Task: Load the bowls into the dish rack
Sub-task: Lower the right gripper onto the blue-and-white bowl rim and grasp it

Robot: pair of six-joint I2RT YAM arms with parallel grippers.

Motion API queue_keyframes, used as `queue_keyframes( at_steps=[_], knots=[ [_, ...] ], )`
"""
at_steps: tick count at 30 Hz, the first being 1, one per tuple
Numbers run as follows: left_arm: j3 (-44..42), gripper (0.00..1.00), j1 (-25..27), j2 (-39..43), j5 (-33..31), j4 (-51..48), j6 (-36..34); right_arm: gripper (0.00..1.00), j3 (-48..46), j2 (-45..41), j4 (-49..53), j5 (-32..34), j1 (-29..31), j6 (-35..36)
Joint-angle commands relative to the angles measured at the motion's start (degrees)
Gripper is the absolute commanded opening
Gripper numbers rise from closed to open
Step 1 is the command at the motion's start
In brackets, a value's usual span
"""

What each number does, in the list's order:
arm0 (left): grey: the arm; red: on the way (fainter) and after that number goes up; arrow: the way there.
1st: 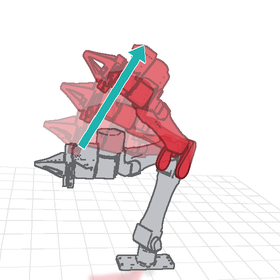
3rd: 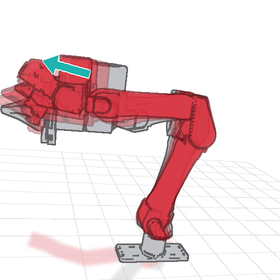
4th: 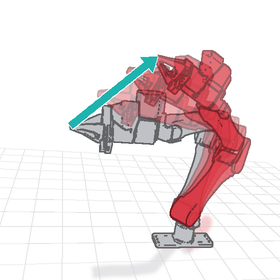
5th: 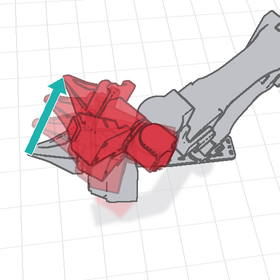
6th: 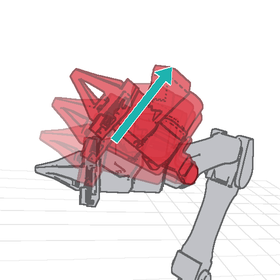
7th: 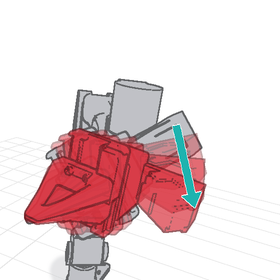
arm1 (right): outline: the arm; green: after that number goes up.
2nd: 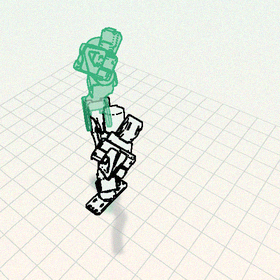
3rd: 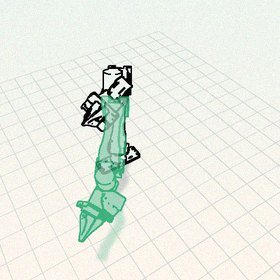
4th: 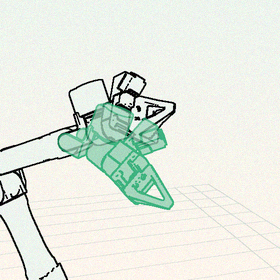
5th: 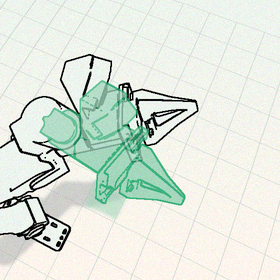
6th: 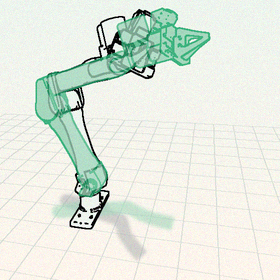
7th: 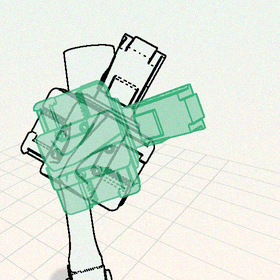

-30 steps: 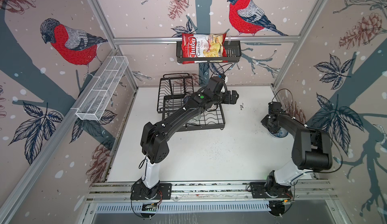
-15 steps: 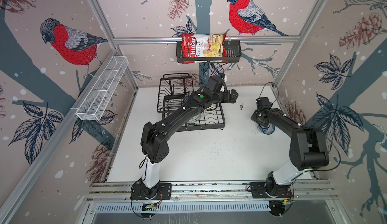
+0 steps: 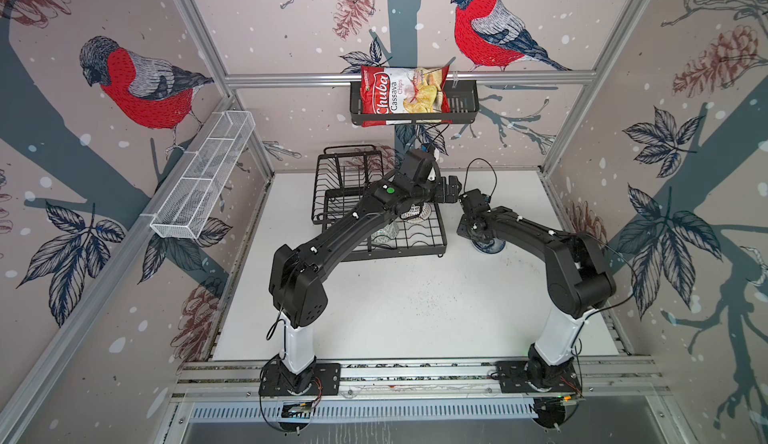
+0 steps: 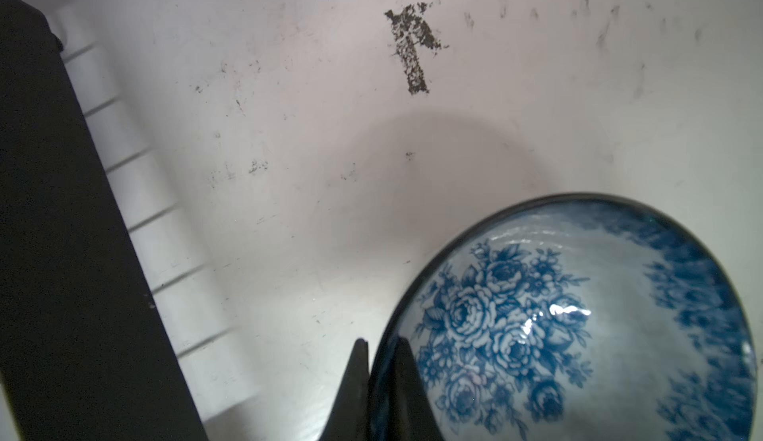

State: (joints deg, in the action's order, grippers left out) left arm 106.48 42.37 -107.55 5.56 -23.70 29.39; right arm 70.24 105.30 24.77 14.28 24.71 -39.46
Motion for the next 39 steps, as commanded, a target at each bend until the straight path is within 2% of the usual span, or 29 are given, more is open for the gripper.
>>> queue_keyframes(
  at_steps=[1, 7, 10, 14, 24, 33, 39],
  knots=[
    [-0.5, 0.97, -0.3, 0.8, -0.6, 0.3, -0.3, 0.11, 0.3, 1.4, 2.6, -7.9, -0.1, -3.3],
    [-0.7, 0.97, -0.2, 1.0, -0.2, 0.2, -0.5, 0.21, 1.6, 1.1, 2.4, -8.9, -1.1, -2.4],
    [-0.8, 0.98, -0.2, 1.3, -0.2, 0.1, -0.8, 0.22, 2.0, 0.2, 1.9, -9.3, -1.4, -1.9],
    [-1.7, 0.98, -0.2, 1.9, -0.3, 0.0, -0.7, 0.31, 2.6, -1.7, 2.1, -10.4, -2.3, -1.7],
    [-4.3, 0.98, -0.3, 3.1, 0.1, 1.4, -0.6, 0.51, -0.2, -11.2, 4.6, -10.1, -9.9, 0.4],
    [-4.1, 0.98, -0.3, 1.9, 2.0, 2.6, 0.3, 0.57, -10.5, -17.4, 4.8, -9.8, -15.7, 1.9],
    [-4.3, 0.98, -0.2, 1.8, 2.6, 2.7, 0.9, 0.56, -14.5, -15.8, 1.8, -12.7, -16.7, 1.8]
  ],
)
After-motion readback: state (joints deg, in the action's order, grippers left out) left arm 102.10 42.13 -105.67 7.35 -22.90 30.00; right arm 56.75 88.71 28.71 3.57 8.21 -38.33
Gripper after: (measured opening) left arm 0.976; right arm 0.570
